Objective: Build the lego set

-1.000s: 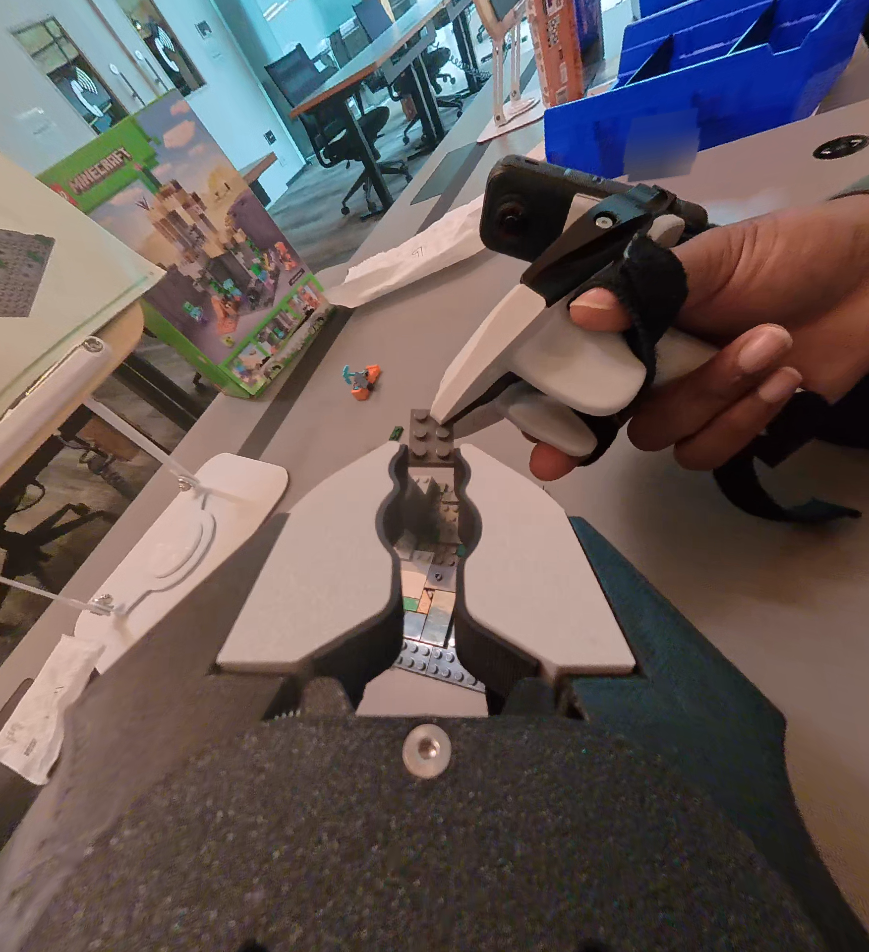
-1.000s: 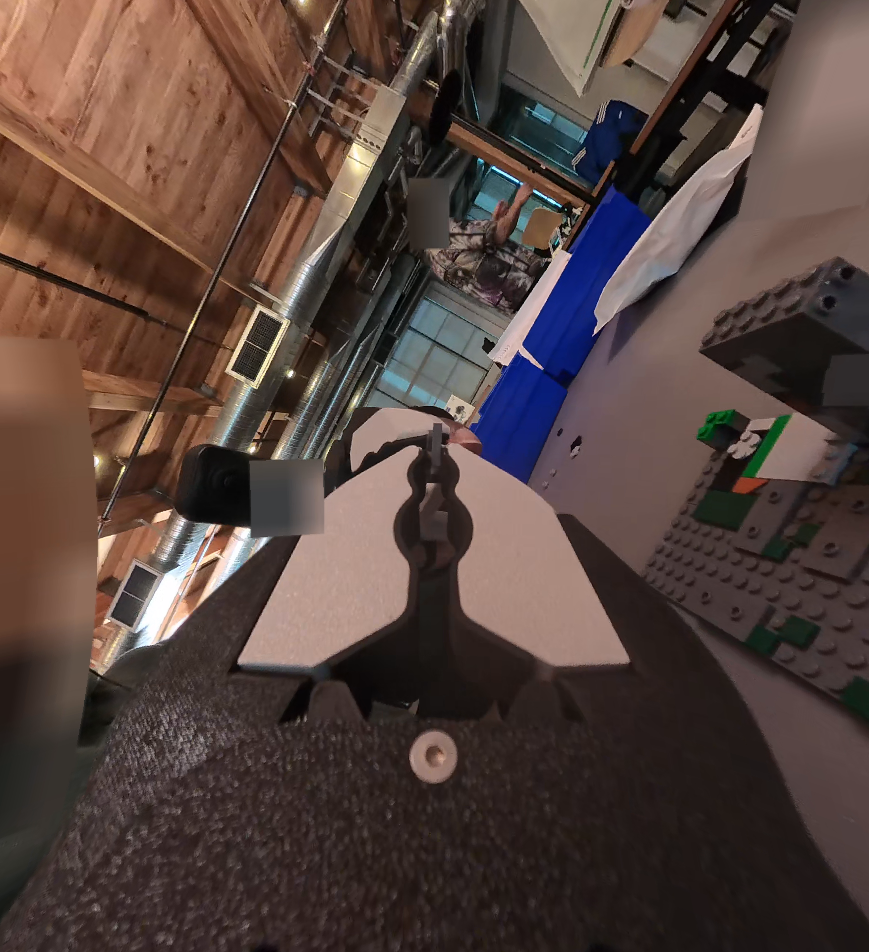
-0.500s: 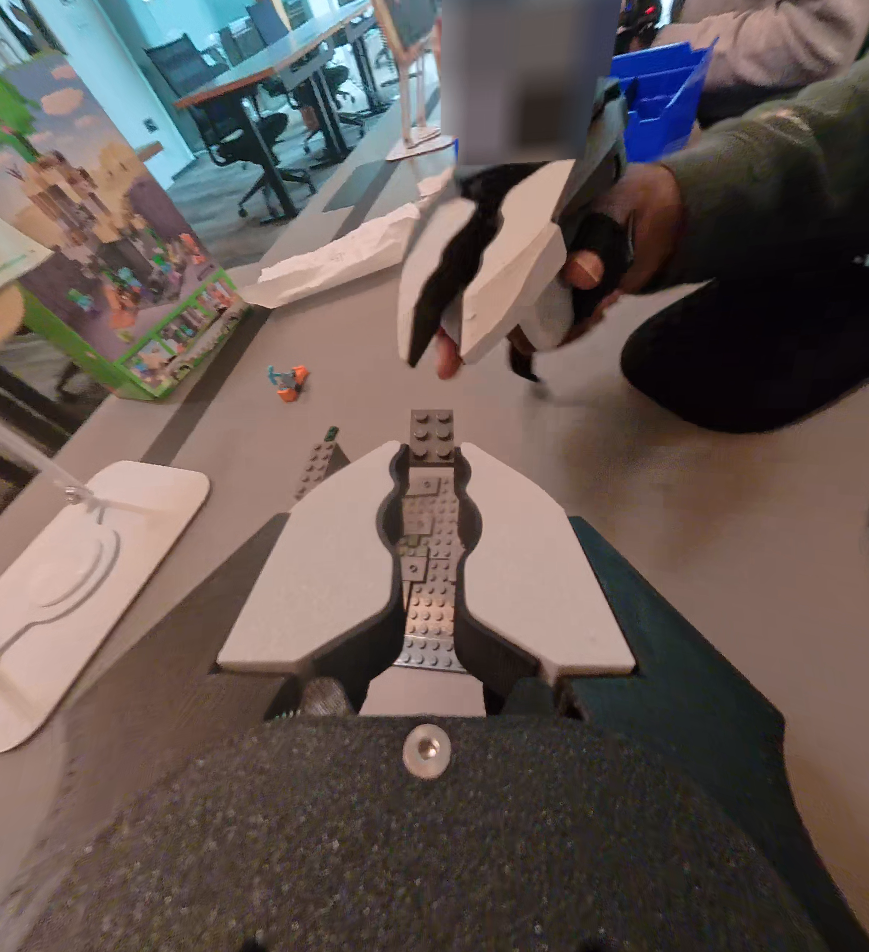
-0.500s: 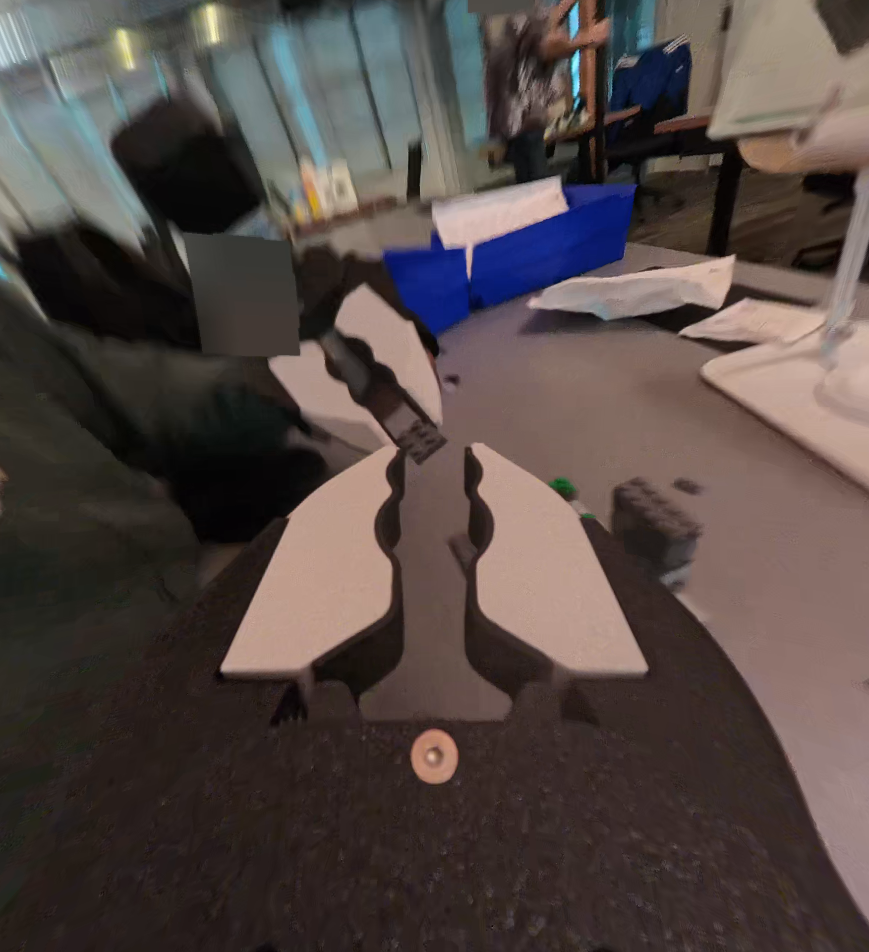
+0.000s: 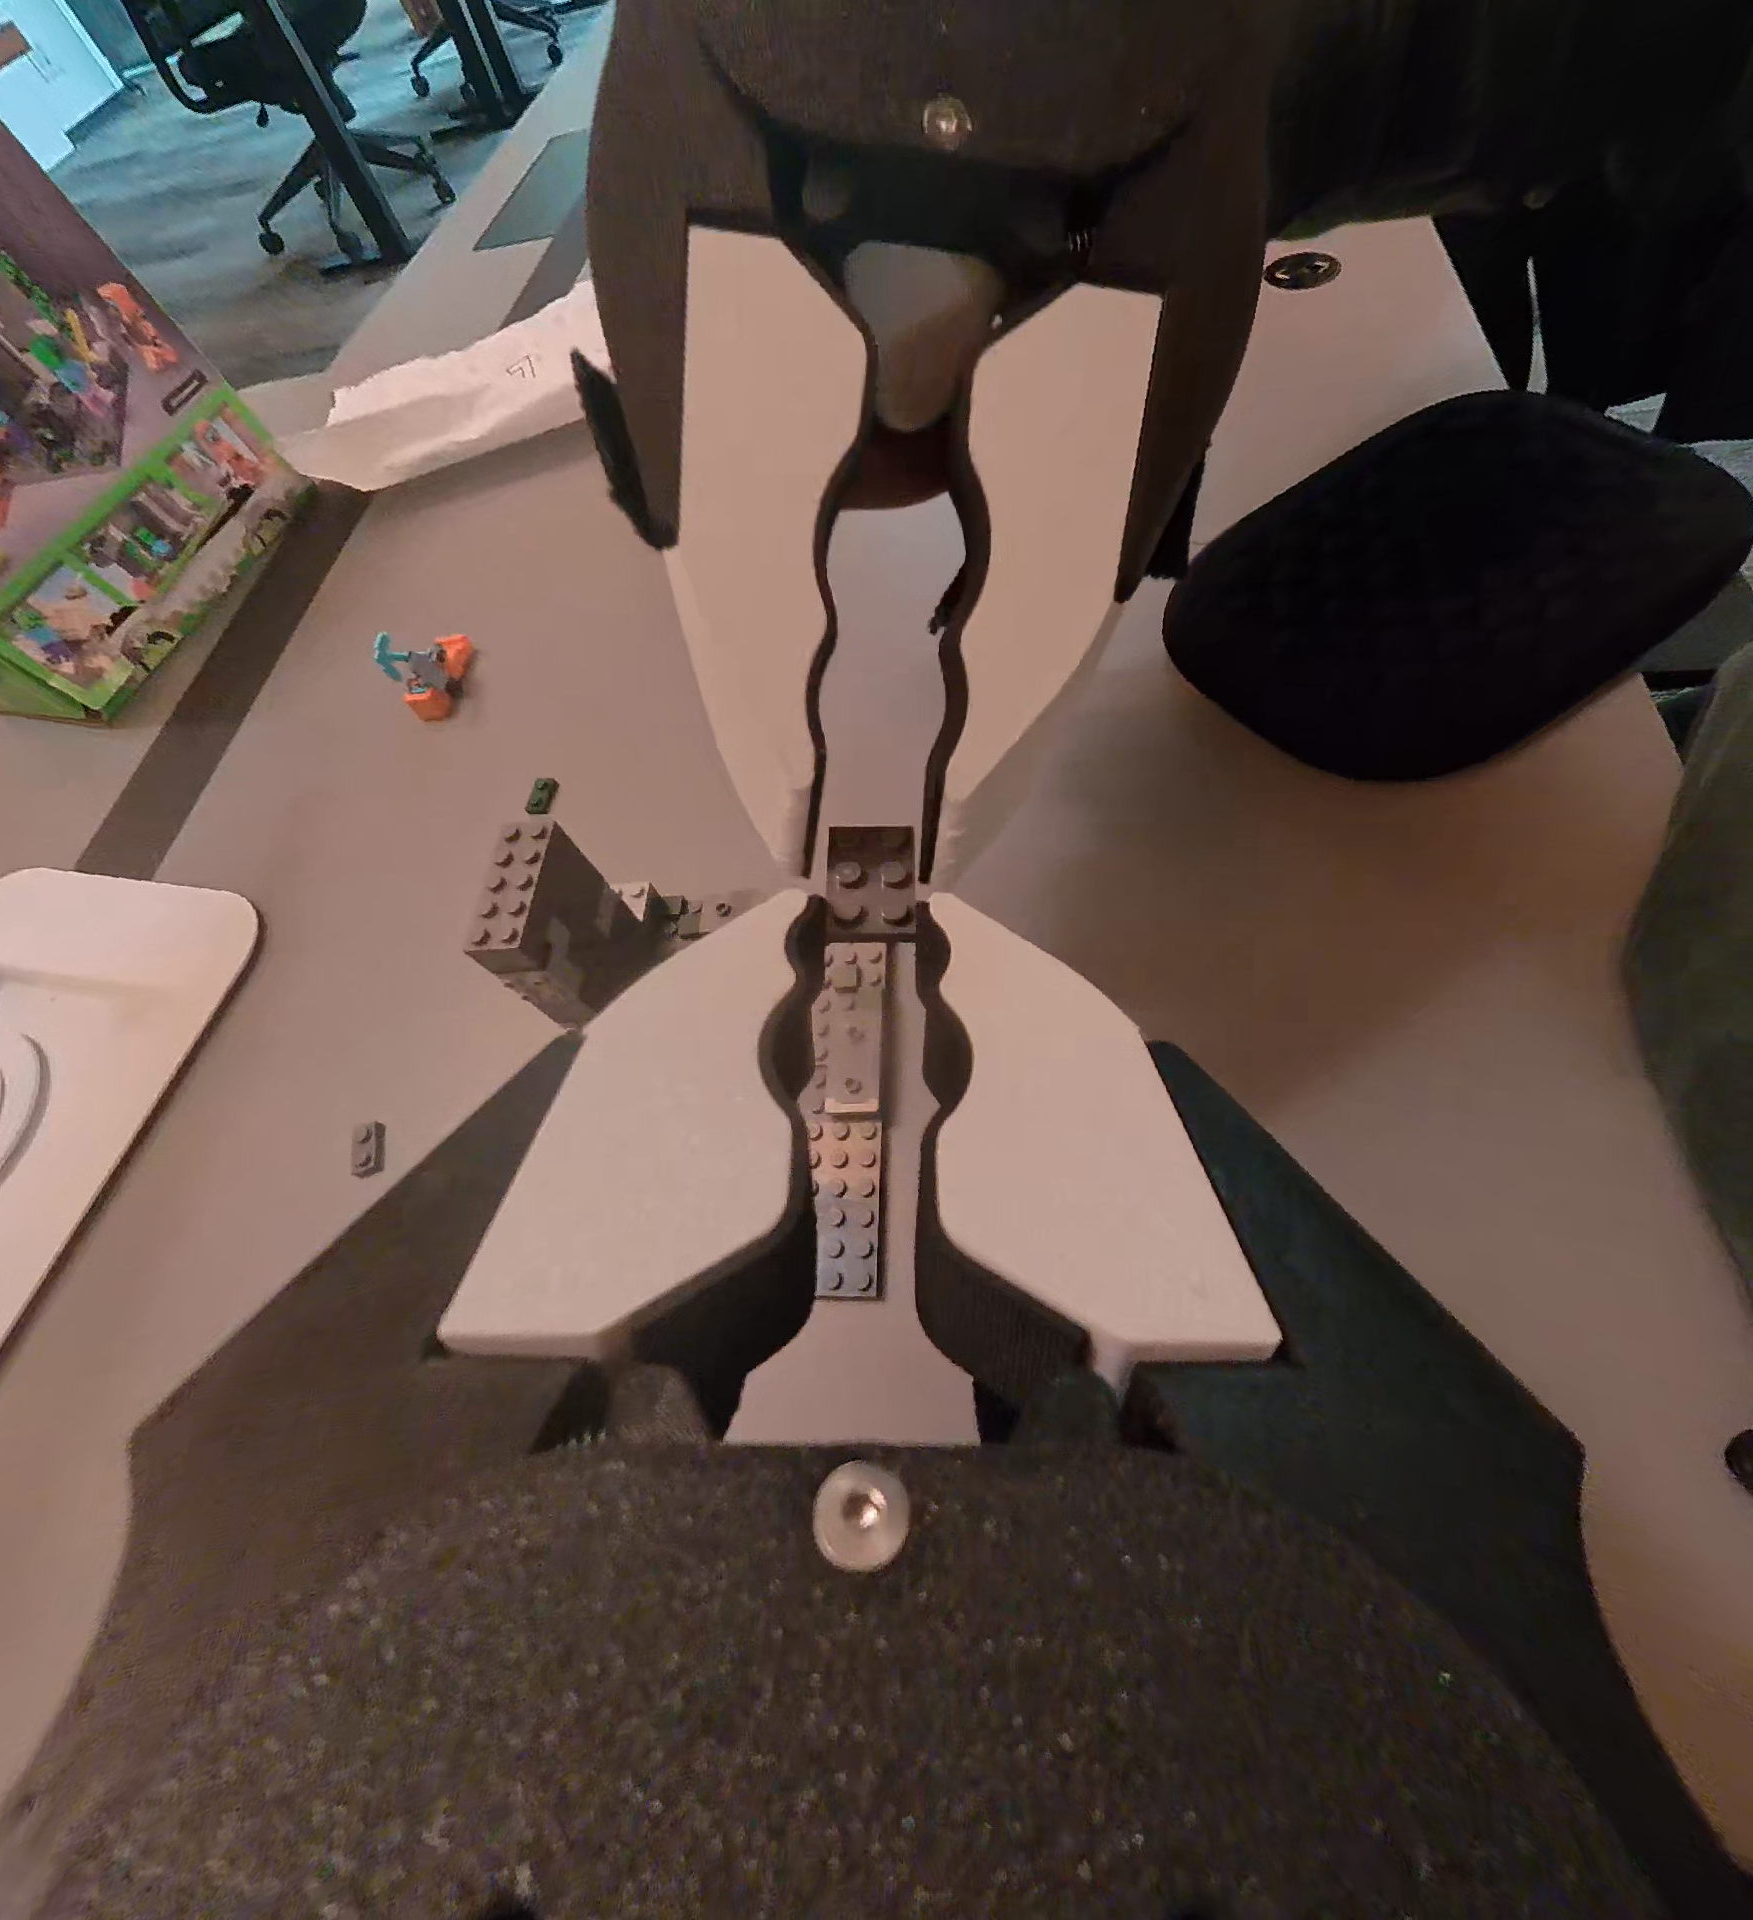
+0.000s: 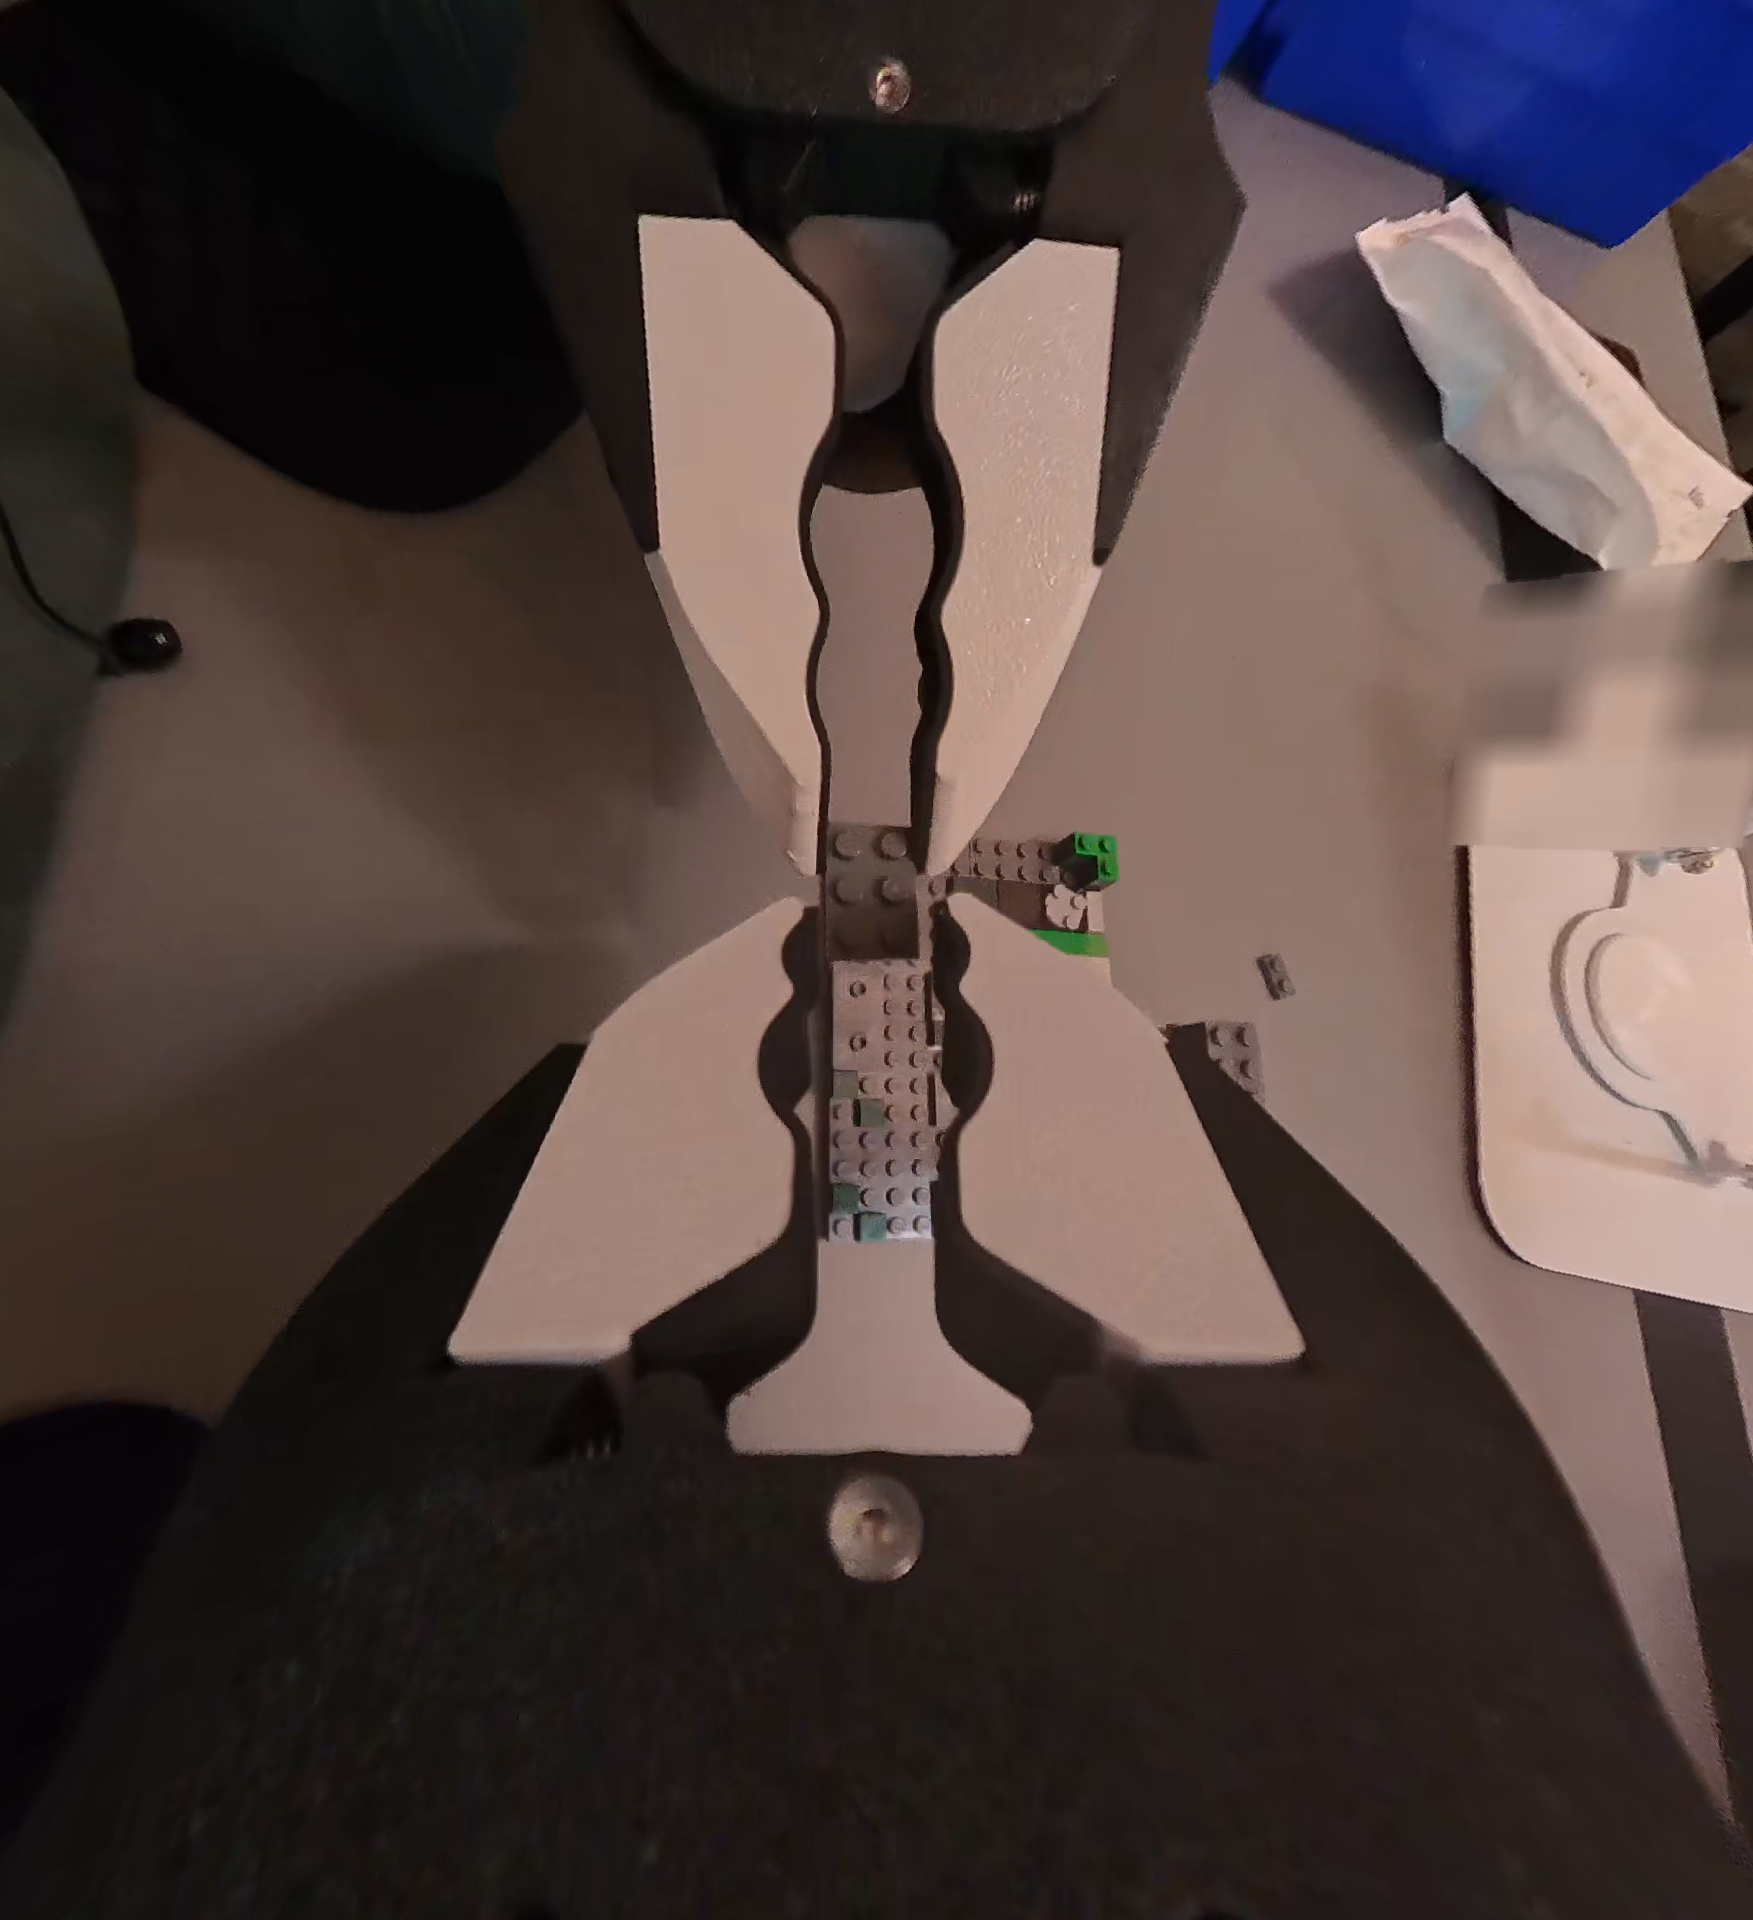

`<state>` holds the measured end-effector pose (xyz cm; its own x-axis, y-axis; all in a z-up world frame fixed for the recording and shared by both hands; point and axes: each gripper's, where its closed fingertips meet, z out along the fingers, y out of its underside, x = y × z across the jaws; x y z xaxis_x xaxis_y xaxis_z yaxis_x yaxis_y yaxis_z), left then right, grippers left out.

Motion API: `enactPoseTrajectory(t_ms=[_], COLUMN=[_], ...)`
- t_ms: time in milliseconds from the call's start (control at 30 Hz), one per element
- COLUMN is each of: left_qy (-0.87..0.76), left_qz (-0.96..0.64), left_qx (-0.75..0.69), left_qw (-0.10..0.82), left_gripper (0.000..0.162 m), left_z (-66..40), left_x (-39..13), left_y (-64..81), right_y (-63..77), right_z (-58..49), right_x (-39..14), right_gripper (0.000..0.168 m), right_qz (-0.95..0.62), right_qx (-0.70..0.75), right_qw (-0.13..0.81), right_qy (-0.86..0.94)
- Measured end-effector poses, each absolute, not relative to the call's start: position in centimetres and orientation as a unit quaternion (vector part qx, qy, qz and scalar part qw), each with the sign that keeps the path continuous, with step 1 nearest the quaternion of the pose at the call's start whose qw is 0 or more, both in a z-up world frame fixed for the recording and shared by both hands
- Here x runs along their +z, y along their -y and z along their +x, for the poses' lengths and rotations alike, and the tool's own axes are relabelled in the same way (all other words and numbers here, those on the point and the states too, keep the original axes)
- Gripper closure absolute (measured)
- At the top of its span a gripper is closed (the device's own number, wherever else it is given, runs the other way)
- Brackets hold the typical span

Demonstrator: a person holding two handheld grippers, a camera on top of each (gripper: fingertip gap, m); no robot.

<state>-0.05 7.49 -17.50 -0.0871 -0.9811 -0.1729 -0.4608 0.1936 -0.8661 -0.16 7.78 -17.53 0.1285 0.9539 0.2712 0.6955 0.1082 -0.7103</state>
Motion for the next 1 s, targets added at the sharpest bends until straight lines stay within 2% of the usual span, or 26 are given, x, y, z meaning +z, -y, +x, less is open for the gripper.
enactPoseTrajectory(t_ms=[200,300,367,700,1000], left_qy=[-0.655,-0.640,-0.625,-0.607,-0.604], left_qz=[-0.548,-0.565,-0.575,-0.607,-0.613], left_qx=[-0.331,-0.330,-0.338,-0.330,-0.337], left_qw=[0.400,0.403,0.405,0.393,0.380], left_gripper=[0.146,0.137,0.139,0.140,0.140], left_z=[0.0,-0.2,-0.5,-1.2,-1.3], left_x=[-17.4,-17.4,-17.4,-19.5,-20.4], left_y=[-7.6,-8.6,-9.3,-10.7,-11.1], right_y=[-7.9,-9.2,-11.5,-17.3,-17.4], right_z=[-0.3,1.0,2.7,5.7,5.7], right_x=[-17.7,-17.2,-16.7,-19.6,-20.9], right_gripper=[0.153,0.153,0.152,0.152,0.152], right_qz=[-0.646,-0.653,-0.663,-0.707,-0.716], right_qx=[0.175,0.175,0.162,0.175,0.181], right_qw=[0.380,0.382,0.387,0.308,0.281], right_qy=[0.639,0.630,0.619,0.613,0.613])
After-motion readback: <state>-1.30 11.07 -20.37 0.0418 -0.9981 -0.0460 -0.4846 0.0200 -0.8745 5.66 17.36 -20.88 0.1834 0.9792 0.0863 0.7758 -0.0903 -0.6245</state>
